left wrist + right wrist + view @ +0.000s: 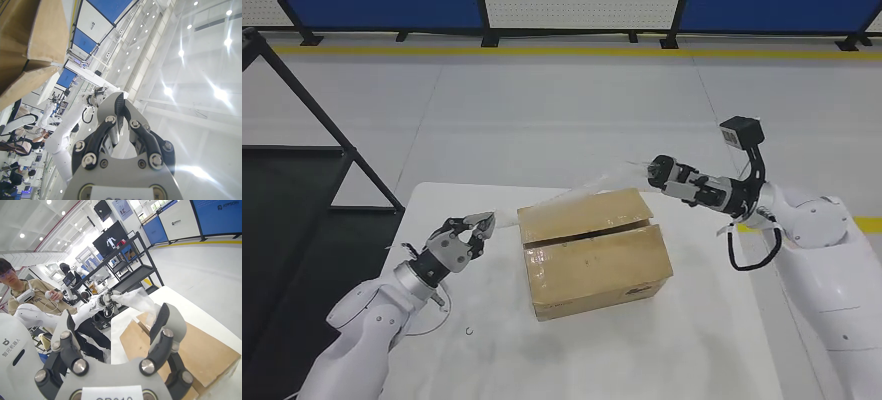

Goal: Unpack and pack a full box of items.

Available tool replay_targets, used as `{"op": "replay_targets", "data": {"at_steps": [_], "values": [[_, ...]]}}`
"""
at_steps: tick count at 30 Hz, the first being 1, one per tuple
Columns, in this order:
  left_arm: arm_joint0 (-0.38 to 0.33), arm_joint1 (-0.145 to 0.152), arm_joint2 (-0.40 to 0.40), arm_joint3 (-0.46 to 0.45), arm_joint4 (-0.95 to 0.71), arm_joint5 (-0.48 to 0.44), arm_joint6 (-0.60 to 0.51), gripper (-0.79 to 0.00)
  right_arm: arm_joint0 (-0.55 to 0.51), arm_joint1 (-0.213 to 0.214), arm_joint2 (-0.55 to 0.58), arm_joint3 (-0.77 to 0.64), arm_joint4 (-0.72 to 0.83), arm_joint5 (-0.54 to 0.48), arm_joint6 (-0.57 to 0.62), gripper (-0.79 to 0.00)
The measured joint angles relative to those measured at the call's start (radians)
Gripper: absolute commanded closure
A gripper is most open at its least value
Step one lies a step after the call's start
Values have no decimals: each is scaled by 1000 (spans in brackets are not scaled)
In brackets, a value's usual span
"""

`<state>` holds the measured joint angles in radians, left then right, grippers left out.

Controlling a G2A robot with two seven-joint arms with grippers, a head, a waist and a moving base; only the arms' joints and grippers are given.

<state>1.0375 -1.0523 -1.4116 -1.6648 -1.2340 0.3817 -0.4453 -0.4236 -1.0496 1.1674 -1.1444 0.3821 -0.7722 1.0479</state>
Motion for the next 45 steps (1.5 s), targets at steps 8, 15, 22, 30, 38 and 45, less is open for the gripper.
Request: {"op": "replay_targets", "data": {"at_steps": [8, 15, 22, 30, 38, 45], "values": [[-14, -6, 19, 12, 9, 10, 8, 0, -36, 27, 13, 27, 10, -23, -23, -785], [-26, -11, 31, 22, 14, 17, 10, 0, -48, 44, 14, 37, 17, -38, -38, -785], [-34, -15, 37, 34, 20, 22, 8, 0, -52, 58, 9, 35, 22, -48, -48, -785], [-39, -19, 40, 41, 23, 25, 7, 0, -49, 68, 9, 53, 31, -72, -72, -785], [-32, -22, 42, 47, 27, 26, 0, 0, -53, 70, 24, 78, 20, -91, -123, -785], [-30, -27, 58, 64, 29, 34, 0, 0, -63, 69, 19, 80, 2, -85, -146, -785]]}}
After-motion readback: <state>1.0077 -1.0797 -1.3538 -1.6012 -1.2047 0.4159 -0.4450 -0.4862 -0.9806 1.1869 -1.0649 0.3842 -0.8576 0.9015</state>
